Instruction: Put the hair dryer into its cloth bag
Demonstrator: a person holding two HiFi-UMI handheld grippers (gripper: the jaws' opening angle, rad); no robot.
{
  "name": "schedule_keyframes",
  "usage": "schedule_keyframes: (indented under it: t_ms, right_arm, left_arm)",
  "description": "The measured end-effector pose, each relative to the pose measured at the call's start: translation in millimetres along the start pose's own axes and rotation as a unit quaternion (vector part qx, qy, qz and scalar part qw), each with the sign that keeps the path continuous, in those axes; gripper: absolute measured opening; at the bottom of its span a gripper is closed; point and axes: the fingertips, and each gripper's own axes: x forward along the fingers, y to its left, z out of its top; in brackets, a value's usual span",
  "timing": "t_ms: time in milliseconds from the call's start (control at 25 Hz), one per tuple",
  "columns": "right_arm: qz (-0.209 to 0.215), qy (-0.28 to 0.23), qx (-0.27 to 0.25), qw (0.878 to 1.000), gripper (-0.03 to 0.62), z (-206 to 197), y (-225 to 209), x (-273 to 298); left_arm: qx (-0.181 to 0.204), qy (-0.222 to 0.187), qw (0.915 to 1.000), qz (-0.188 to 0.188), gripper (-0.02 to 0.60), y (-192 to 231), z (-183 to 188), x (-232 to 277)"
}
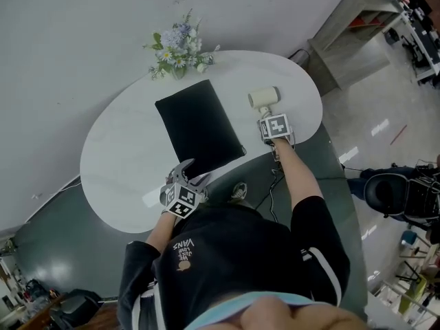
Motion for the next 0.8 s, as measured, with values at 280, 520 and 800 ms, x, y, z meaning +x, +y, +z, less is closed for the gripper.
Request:
schedule_keyframes:
  t_ms: [280, 520, 800]
  right_arm:
    - [0.006, -0.016, 0.027, 0.999, 0.221, -2, 3, -5]
    - [0.03, -0.037, 0.058, 0.997, 0.218, -6, 11, -15]
    - [0.049, -0.075, 0.09, 0.992, 0.217, -22, 21, -38]
  left_arm:
    - [0.051, 0.046, 0.9973, -0.025, 0.295, -5, -16, 14]
    - [0.079, 0.064, 0.9938, -0.045, 0.246, -3, -23, 23]
    - [0.114, 0.085, 0.9873, -0.071, 0.142, -12, -30, 33]
